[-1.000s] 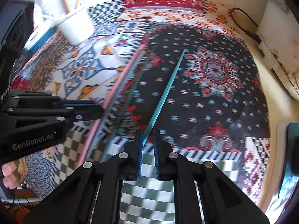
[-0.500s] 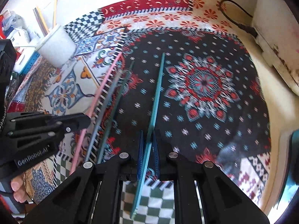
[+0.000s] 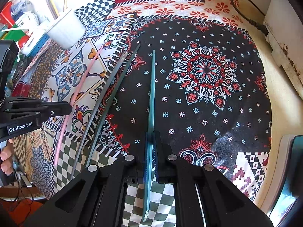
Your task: Organize utensils
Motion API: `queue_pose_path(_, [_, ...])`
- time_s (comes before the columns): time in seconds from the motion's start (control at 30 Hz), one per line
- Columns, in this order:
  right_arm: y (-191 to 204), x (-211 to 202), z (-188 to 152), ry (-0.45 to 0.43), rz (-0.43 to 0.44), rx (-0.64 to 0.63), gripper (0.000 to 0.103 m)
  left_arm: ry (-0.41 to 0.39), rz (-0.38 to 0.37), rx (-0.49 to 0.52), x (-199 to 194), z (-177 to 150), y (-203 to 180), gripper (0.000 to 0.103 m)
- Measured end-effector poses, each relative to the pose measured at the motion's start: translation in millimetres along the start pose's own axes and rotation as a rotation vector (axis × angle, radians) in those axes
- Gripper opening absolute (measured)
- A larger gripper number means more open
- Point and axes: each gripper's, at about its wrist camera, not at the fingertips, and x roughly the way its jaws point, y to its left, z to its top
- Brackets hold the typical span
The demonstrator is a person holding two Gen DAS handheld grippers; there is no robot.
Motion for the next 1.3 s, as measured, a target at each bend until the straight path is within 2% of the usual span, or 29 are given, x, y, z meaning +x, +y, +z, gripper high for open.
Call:
queue_pose_path(0.2, [4, 5, 14, -0.006, -0.014, 0.001, 0.005, 0.018, 0.005, 0.052, 6, 18, -7, 0.009])
queue_pose_path(0.43, [15, 14, 33, -0.013, -0.053, -0.013, 0.006, 0.002, 0.002, 0.035, 11, 35, -5, 0.009])
queue_pose_path(0.77, [23, 28, 60, -0.008, -0.076, -0.016, 0.006, 0.022, -0.078, 0.001, 9, 43, 15, 0.005])
queue_pose_path(0.87, [24, 31, 65, -0.006, -0.068, 0.001, 0.005, 0.002, -0.054, 0.006, 4, 36, 16, 0.004])
queue_pose_path(0.97, [27, 25, 66, -0.025, -0.032, 0.034, 0.005, -0.022, -0.065, -0.009, -3, 29, 13, 0.004])
queue_pose_path(1.3, [47, -30, 70, -0.19, -0.003, 0.026, 0.005, -0.208, -0.036, 0.014, -72, 8, 13, 0.003])
